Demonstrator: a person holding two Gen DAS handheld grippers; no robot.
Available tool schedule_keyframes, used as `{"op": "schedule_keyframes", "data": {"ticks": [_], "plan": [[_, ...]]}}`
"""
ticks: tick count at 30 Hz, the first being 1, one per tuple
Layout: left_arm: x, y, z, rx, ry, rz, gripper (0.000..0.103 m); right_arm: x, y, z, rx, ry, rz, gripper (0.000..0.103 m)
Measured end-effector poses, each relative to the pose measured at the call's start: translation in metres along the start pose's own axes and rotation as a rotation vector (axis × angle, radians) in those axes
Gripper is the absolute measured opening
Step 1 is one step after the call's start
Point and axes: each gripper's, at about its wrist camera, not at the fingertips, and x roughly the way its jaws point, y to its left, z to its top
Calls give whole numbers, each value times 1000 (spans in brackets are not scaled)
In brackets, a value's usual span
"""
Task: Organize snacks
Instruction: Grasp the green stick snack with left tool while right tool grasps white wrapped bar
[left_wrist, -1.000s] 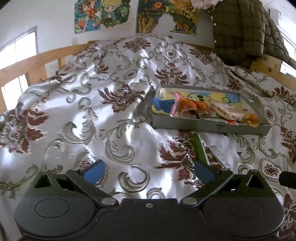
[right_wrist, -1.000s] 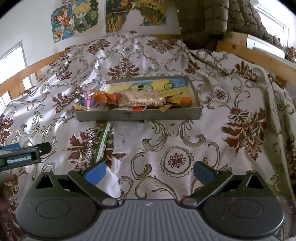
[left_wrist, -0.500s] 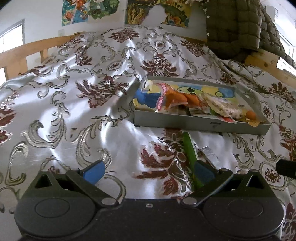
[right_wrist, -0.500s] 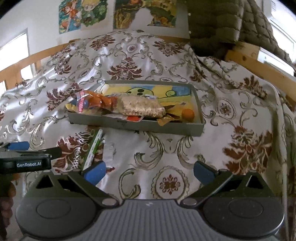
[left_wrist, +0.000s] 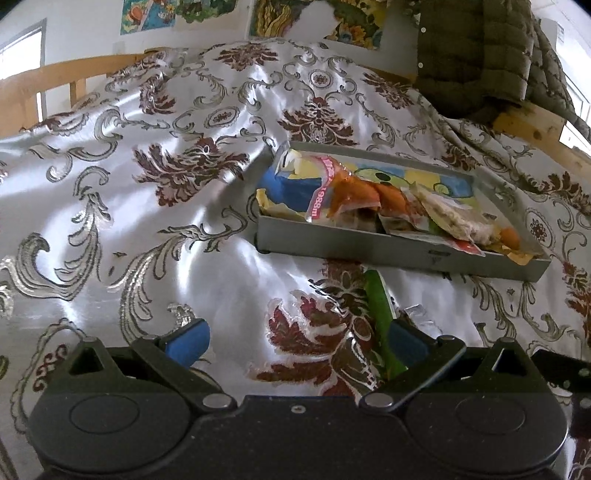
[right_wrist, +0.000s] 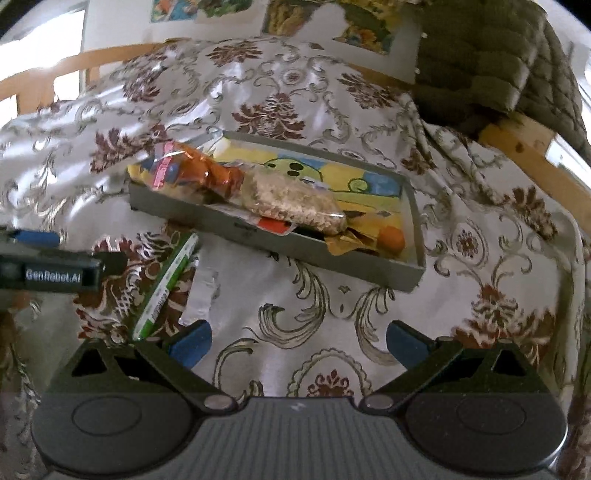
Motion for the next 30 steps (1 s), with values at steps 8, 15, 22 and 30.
{"op": "schedule_keyframes", "data": {"ticks": [8,15,22,30], "plan": [[11,-3,4,7,24,-53,102,15,-3,3,-61,30,-14,103],[17,-13,4,53,32,-100,101,25,-9,5,-46,37,51,103],[25,-21,5,105,52,-105,92,33,7,7,-105,15,140,103],[28,-23,5,118,73,-147,71,48,21,7,-110,14,194,95]]}}
